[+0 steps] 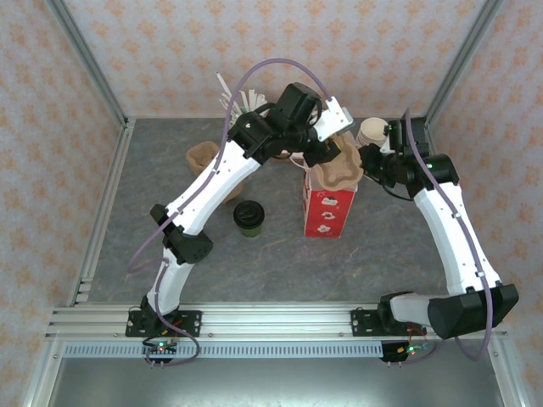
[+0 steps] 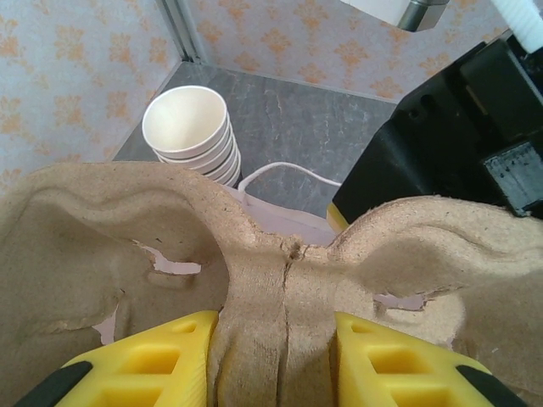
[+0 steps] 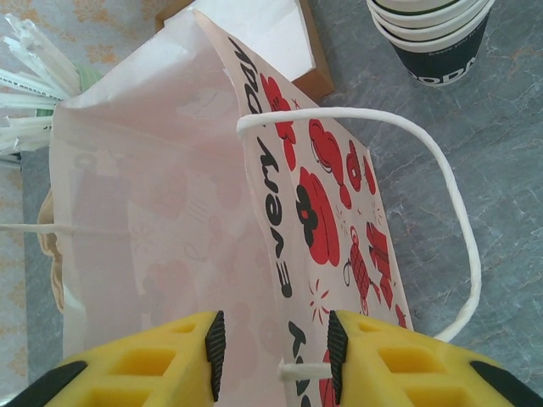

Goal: Pack the takeout coffee

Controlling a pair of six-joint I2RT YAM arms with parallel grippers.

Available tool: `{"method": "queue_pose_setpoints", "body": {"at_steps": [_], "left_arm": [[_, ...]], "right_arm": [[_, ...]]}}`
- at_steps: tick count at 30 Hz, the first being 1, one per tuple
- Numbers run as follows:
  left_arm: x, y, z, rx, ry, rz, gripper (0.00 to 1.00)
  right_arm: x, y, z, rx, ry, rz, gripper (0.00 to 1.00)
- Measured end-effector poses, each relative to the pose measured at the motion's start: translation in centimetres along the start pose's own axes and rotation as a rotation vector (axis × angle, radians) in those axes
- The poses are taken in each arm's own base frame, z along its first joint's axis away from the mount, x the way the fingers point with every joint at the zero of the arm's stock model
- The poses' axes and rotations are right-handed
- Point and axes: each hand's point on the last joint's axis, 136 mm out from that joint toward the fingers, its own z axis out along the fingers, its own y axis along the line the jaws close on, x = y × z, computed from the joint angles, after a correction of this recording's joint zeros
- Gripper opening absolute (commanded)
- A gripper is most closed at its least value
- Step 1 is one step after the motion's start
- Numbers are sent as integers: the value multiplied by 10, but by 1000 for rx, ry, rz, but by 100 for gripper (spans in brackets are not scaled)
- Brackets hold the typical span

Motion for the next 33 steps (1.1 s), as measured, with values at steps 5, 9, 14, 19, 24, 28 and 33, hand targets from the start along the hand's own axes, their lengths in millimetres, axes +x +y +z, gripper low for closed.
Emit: {"method": "queue_pose_setpoints", "body": {"at_steps": [5,9,14,19,24,28,33], "left_arm": [[2,2,3,16,-1,-20,32],[4,5,5,23,1,-38,30],[5,9,4,22,0,-55,29],[6,12,3,25,-1,-64,28],[6,11,3,34,-4,-80,28],[5,10,2,56,-8,-96,28],[5,3,0,101,-11,-123,28]], "right_arm": [[-1,-1,3,4,-1,-8,36],[1,-3,11,13,19,-19,28],[4,-4,18,8,43,-35,18],[6,-2,20,-4,62,-49,5],[9,1,20,-27,77,-67,0],[13,7,19,-60,95,-79,0],[18,14,10,-105,109,-104,0]]}}
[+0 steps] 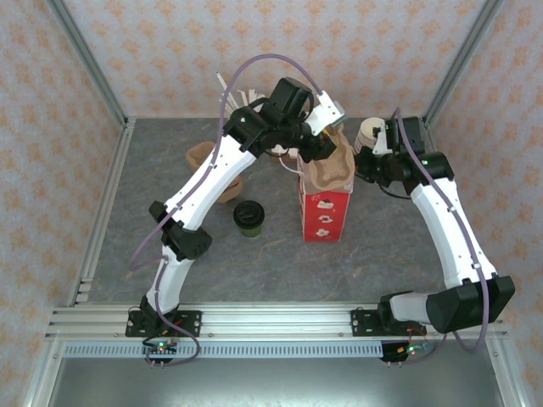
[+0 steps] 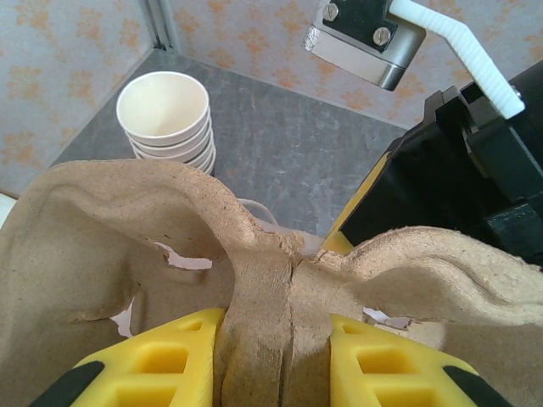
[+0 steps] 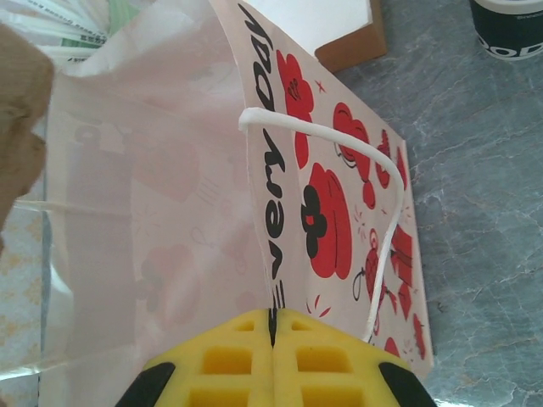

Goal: Pack the takeout coffee

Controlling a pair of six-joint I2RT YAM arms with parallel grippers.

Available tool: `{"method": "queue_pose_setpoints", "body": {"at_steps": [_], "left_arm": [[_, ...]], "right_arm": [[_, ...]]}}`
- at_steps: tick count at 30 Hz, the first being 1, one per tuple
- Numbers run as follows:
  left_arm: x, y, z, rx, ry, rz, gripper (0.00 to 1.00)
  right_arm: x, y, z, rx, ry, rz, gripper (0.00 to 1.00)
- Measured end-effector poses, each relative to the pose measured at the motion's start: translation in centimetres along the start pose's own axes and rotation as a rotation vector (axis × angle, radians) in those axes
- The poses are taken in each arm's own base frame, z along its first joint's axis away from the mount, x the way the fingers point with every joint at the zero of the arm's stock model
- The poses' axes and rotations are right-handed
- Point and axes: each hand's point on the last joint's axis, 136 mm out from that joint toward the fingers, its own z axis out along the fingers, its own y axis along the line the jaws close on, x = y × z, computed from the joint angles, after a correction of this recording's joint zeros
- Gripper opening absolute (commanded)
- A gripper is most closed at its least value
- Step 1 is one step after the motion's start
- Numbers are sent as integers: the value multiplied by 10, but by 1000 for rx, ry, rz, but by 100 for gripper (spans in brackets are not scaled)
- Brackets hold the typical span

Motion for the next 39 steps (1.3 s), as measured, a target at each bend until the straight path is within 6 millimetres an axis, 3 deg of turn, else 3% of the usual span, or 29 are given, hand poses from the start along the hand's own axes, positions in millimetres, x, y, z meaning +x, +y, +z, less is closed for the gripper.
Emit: {"method": "queue_pose_setpoints", "body": {"at_steps": [7,17,25,39], "left_arm": [[-2,-13,-10,54,-6,-29,29],[-15,-21,-39,125,-57,-131,29],[-13,-15,-46,172,-59,-216,30],[9,-17,-40,247,15,-290,30]], "right_arm": [[9,6,-7,-41,18,-28,0],[18,11,-6,-80,54,-60,0],[21,16,-7,-112,70,-76,0],[23,19,-7,-132,78,-97,0]]}}
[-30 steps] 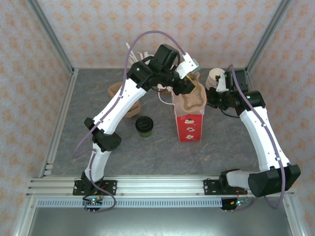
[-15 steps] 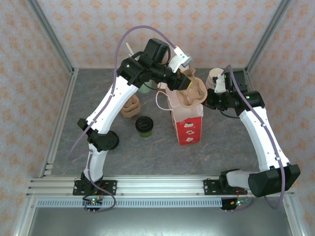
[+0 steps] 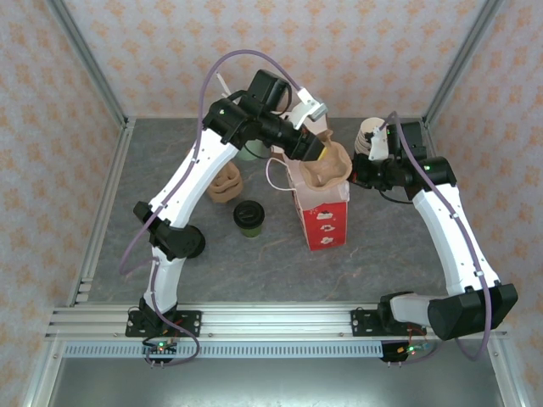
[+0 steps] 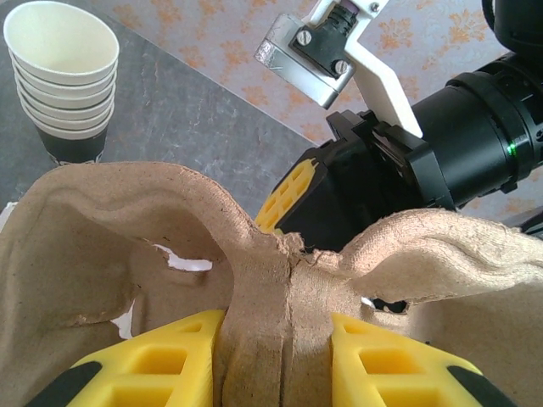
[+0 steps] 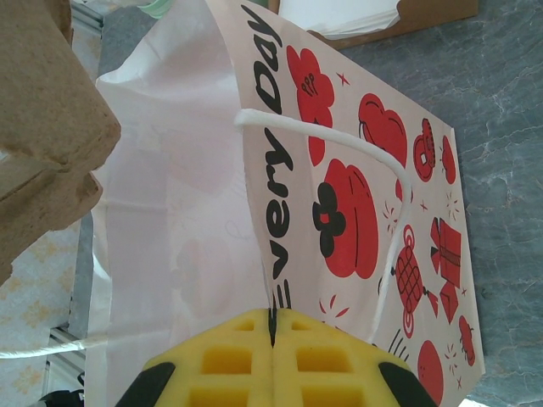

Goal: Pack the takeout coffee

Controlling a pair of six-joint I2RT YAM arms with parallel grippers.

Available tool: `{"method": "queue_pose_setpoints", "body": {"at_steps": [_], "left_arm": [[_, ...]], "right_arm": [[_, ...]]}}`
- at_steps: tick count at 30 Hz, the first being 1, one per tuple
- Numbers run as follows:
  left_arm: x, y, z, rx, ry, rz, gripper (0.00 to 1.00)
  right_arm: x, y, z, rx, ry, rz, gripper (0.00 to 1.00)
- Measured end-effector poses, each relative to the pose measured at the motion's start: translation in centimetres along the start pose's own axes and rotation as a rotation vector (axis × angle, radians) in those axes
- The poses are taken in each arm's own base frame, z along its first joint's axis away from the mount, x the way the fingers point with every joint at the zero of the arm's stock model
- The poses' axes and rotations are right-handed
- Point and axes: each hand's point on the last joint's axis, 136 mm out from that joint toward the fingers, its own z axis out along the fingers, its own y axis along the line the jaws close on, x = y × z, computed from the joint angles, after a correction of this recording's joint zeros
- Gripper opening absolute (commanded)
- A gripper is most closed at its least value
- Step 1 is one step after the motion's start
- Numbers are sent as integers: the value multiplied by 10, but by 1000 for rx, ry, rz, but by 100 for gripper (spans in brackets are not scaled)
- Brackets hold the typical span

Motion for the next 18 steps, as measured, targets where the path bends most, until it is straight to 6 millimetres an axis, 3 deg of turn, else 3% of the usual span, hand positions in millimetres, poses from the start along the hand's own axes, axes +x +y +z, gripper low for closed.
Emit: {"method": "queue_pose_setpoints", "body": {"at_steps": [10,18], "left_arm": [[18,7,12,39,70,-25,31],[35,27,26,17,133,-51,31]], "right_arm": [[1,1,0,-6,4,-3,0],[2,2,2,-18,17,1,0]]}}
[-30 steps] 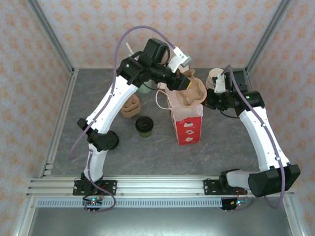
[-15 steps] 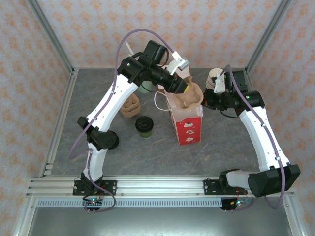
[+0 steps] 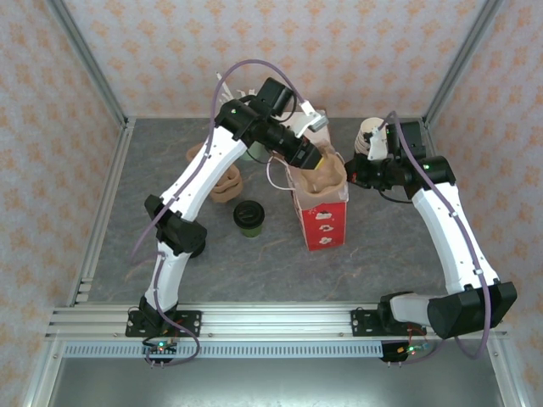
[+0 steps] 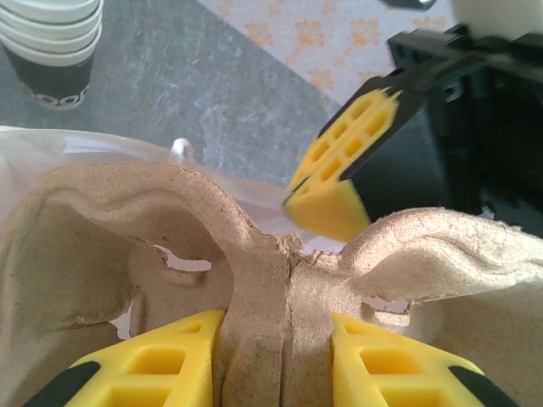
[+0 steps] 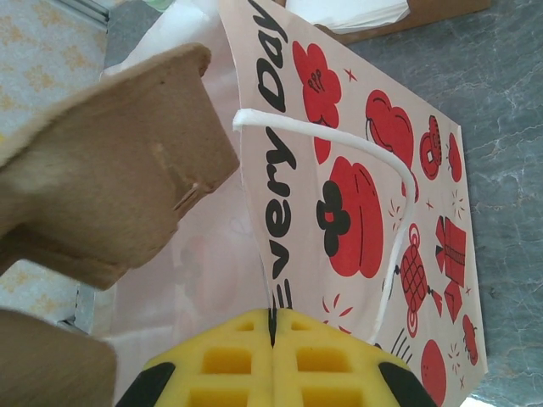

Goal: Pack the takeout coffee

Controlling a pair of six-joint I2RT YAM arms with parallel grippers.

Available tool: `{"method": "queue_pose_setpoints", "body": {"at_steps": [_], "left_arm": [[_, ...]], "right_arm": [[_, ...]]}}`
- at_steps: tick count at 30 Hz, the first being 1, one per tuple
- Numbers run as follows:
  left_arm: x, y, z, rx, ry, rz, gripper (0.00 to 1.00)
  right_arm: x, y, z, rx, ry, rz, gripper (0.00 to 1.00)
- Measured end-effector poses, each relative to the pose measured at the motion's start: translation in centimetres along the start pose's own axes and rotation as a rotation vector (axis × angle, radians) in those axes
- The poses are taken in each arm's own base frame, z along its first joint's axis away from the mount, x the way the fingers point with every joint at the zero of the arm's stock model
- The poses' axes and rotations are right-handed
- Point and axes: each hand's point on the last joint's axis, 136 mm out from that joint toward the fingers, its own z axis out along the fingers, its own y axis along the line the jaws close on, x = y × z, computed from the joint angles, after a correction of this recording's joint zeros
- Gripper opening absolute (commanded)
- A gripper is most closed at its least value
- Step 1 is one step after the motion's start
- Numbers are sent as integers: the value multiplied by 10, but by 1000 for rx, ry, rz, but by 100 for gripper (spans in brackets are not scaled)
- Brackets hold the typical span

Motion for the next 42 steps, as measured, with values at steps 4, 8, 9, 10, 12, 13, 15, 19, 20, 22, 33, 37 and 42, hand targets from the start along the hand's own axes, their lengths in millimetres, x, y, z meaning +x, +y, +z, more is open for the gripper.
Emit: {"method": "queue_pose_setpoints", "body": {"at_steps": [4,8,9,10,12,13,15,19,20,22,33,37,42], "left_arm": [[6,11,6,-31,29,-2,31],[11,17,8,-59,48,3,31],[11,19,7,-68,49,6,31],[11,20,7,-76,49,10,31],[11,22,7,-90,52,22,31],[11,24,7,-101,53,26,31],[12,26,7,-116,57,37,31],[16,29,12,-135,75,62,31],[18,30,14,-140,84,68,31],[21,30,17,-148,98,75,31],[30,32,29,-161,137,112,30],[41,34,38,-171,178,121,30],[44,37,41,-200,193,136,29]], "right_arm": [[1,0,0,-1,5,2,0],[1,0,0,-4,6,2,0],[2,1,0,-6,7,2,0],[2,1,0,-8,8,2,0],[2,3,0,-15,11,-1,0],[3,3,0,-17,12,-1,0],[3,4,0,-23,15,0,0],[4,6,1,-33,22,-3,0],[4,7,1,-34,23,-4,0],[6,7,1,-34,29,-4,0],[12,6,2,-27,51,-1,0],[12,8,2,-38,54,-3,0],[13,10,5,-45,63,-7,0]]}}
